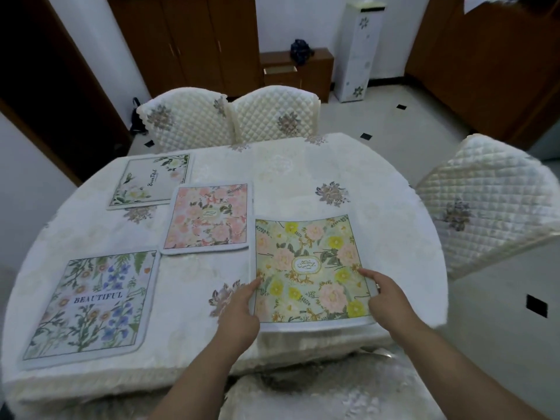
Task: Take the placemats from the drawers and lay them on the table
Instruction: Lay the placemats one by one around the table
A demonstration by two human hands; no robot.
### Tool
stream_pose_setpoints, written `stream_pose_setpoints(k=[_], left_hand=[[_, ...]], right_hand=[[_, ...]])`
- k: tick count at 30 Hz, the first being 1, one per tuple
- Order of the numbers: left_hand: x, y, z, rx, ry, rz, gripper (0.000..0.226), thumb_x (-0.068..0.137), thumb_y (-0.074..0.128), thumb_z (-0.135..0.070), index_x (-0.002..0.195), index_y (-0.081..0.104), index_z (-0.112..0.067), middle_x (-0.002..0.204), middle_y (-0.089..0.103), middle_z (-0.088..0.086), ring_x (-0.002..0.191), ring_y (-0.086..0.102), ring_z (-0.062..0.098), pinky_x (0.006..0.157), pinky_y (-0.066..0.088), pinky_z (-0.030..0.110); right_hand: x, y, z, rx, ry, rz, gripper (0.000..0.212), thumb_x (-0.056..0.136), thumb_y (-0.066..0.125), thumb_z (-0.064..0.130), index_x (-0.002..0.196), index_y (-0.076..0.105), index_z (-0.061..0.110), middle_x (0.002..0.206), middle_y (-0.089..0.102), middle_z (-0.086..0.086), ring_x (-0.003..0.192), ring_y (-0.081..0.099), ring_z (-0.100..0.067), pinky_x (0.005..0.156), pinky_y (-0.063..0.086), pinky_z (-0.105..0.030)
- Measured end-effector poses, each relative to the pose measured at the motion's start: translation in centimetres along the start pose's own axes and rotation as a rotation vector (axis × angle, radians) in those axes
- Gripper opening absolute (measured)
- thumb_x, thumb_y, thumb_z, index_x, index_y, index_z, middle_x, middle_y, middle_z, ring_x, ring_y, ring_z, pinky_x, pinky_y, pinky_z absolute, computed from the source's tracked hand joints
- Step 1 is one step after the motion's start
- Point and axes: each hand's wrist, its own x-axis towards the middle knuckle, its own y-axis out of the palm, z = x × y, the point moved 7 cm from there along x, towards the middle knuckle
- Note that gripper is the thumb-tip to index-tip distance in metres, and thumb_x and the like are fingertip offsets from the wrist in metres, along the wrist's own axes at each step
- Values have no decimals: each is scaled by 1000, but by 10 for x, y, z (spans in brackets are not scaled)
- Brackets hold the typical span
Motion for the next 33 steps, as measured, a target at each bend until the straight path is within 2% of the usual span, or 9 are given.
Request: stream_pose_setpoints(k=[2, 6, 11, 16, 18, 21, 23, 25, 33], left_hand=[[5, 5, 9, -50, -34, 15, 82, 89, 45, 16, 146, 47, -43, 155, 41, -4, 128, 53, 23, 85, 55, 25], [12, 14, 26, -43, -105, 66, 84, 87, 40, 16, 149, 45, -41, 157, 40, -2, 98, 67, 25, 53, 51, 23], [28, 29, 47, -7, -129, 126, 87, 86, 42, 16, 150, 44, -43, 154, 46, 5, 83, 67, 25, 44, 43, 17], [38, 36, 55, 12, -142, 74, 82, 88, 47, 12, 148, 44, -42, 143, 56, 8, 74, 60, 17, 43, 41, 14], [39, 40, 56, 4, -148, 34, 77, 90, 50, 9, 149, 43, -40, 145, 54, 3, 85, 65, 21, 45, 42, 12], [41, 51, 62, 45, -177, 4, 76, 87, 52, 9, 152, 43, -30, 152, 47, 2, 124, 58, 25, 78, 58, 24], [44, 61, 71, 80, -187, -3, 78, 84, 53, 9, 152, 44, -27, 152, 45, 5, 132, 52, 25, 95, 57, 39], [48, 65, 77, 95, -201, -6, 79, 82, 55, 8, 151, 45, -29, 150, 44, 7, 127, 54, 27, 92, 58, 42], [38, 79, 75, 75, -232, -69, 80, 86, 45, 19, 153, 43, -25, 140, 35, 3, 94, 49, 8, 59, 46, 9]], right_hand=[[3, 5, -7, -43, -13, 3, 76, 79, 41, -15, 134, 58, 34, 140, 50, -1, 114, 55, -18, 89, 55, -32], [4, 18, -23, -132, -3, 42, 76, 80, 42, -15, 138, 56, 32, 145, 46, -1, 117, 50, -14, 87, 49, -25], [12, 27, -44, -164, 18, 56, 81, 80, 41, -14, 146, 48, 33, 145, 46, -1, 123, 51, -19, 95, 50, -29], [21, 36, -54, -242, -21, 87, 77, 86, 43, -11, 152, 39, 29, 142, 44, -2, 117, 45, -12, 91, 38, -18], [29, 35, -58, -247, -39, 107, 77, 87, 43, -12, 152, 37, 28, 143, 43, -3, 121, 44, -13, 93, 36, -17], [45, 33, -66, -309, -45, 159, 80, 86, 45, -11, 155, 32, 28, 151, 37, -5, 133, 43, -20, 92, 38, -18], [54, 35, -73, -372, -49, 202, 81, 87, 48, -9, 156, 29, 28, 153, 34, -8, 135, 42, -22, 91, 38, -18], [63, 33, -75, -420, -49, 226, 81, 87, 50, -8, 157, 27, 25, 152, 30, -9, 134, 42, -22, 88, 37, -17], [62, 32, -90, -437, -62, 204, 71, 89, 49, -9, 154, 35, 15, 140, 33, -7, 105, 47, -12, 81, 34, -13]])
